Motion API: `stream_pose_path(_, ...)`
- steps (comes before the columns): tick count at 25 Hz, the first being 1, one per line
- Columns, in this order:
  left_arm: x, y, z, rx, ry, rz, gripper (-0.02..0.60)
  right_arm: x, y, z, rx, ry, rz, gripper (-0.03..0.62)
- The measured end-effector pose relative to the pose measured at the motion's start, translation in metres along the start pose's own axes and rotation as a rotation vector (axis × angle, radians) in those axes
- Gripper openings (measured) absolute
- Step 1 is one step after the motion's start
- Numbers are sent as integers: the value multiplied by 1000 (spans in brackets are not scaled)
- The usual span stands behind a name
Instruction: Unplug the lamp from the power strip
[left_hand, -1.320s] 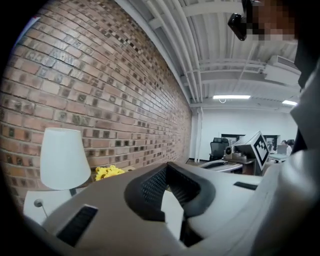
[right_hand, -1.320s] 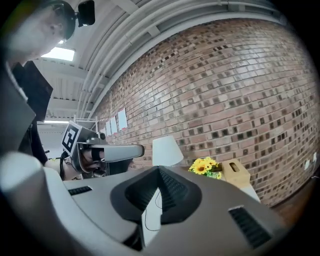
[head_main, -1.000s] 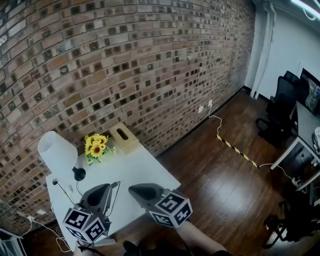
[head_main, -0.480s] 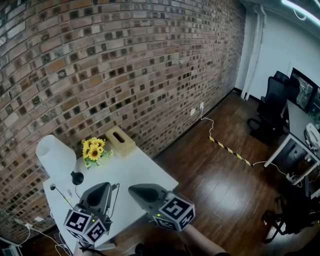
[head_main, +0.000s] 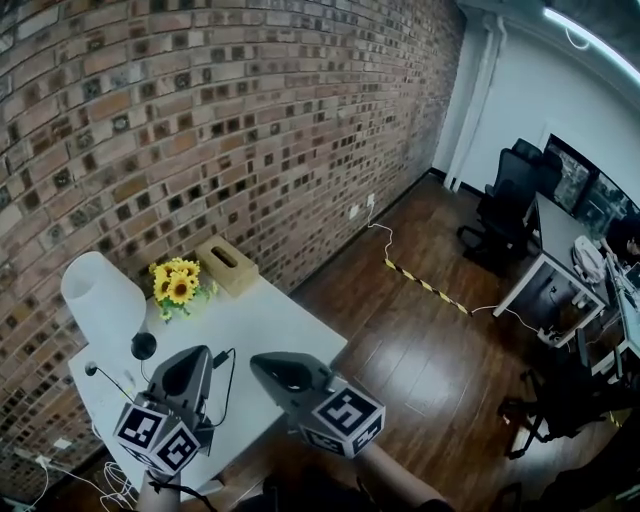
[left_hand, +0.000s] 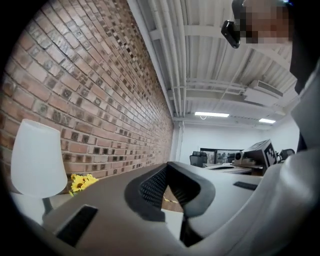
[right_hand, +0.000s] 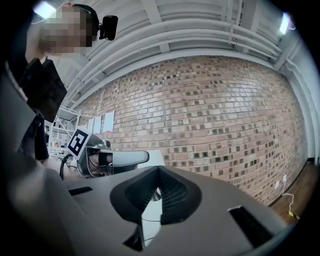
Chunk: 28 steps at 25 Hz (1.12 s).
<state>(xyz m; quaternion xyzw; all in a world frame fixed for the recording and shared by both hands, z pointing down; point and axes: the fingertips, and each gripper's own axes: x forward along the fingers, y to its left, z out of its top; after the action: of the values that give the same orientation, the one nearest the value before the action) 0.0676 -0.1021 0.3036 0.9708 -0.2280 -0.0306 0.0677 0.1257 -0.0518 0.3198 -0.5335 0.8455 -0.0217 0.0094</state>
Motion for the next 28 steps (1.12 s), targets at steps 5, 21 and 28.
stream_pose_path(5,-4,-8,-1,22,4,-119,14,4,6,5,-19,-1,-68,3)
stream_pose_path(21,60,-85,-10,83,0,-355,14,-90,-38,13,-66,-48,-373,3)
stream_pose_path(28,106,-142,-13,120,10,-423,14,-152,-89,11,-15,-72,-492,2)
